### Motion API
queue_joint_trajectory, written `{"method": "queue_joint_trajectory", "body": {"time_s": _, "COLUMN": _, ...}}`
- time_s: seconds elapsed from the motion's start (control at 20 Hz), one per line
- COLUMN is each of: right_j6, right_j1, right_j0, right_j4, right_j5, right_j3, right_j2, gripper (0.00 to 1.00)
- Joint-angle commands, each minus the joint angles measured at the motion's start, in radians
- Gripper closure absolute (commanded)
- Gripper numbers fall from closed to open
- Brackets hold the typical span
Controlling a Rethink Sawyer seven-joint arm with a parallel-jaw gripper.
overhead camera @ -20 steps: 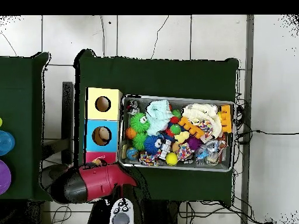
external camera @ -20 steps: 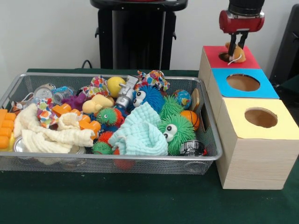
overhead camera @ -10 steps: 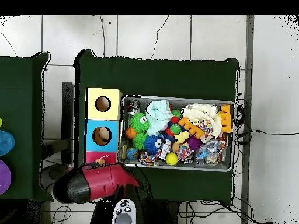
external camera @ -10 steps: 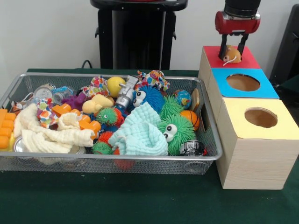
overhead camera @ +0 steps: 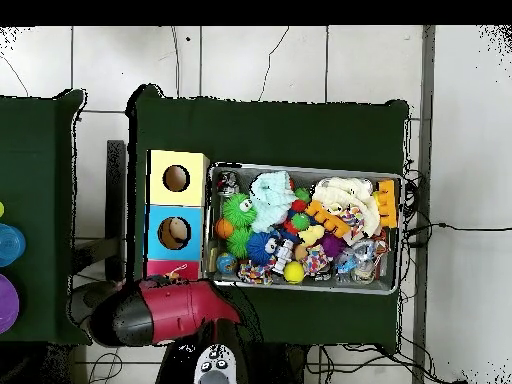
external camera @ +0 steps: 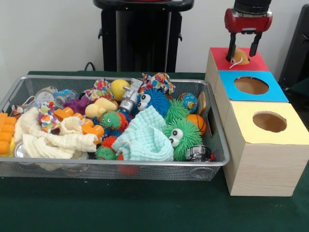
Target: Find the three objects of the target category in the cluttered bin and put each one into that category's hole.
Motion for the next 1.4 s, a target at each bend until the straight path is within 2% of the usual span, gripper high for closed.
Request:
{"method": "queue_joint_trajectory", "body": {"time_s": 0.05, "right_j6": 0.160, "right_j1": -0.048, "right_j0": -0.026, "right_j4": 0.058, "right_j5": 0.154, "right_j3": 0.037, "right_j2": 0.002, "gripper": 0.00}}
{"method": "queue_joint_trajectory", "body": {"time_s": 0.4, "right_j6": 0.137, "right_j1": -0.158, "right_j0": -0.021, "right_j4": 0.059, "right_j5": 0.327, "right_j3": 0.020, "right_j2": -0.024, "gripper": 0.00}}
{"method": "queue_joint_trajectory", "body": {"time_s": 0.6, "right_j6": 0.127, "right_j1": -0.141, "right_j0": -0.030, "right_j4": 0.036, "right_j5": 0.305, "right_j3": 0.007, "right_j2": -0.027, "gripper": 0.00}}
{"method": "queue_joint_trajectory", "body": {"time_s": 0.65, "right_j6": 0.131, "right_j1": -0.135, "right_j0": -0.029, "right_j4": 0.033, "right_j5": 0.291, "right_j3": 0.002, "right_j2": -0.023, "gripper": 1.00}}
{"method": "queue_joint_trajectory", "body": {"time_s": 1.0, "right_j6": 0.133, "right_j1": -0.107, "right_j0": -0.047, "right_j4": 0.052, "right_j5": 0.195, "right_j3": 0.056, "right_j2": 0.002, "gripper": 1.00}}
{"method": "queue_joint_trajectory", "body": {"time_s": 1.4, "right_j6": 0.151, "right_j1": -0.015, "right_j0": -0.058, "right_j4": 0.038, "right_j5": 0.020, "right_j3": 0.104, "right_j2": 0.023, "gripper": 1.00}}
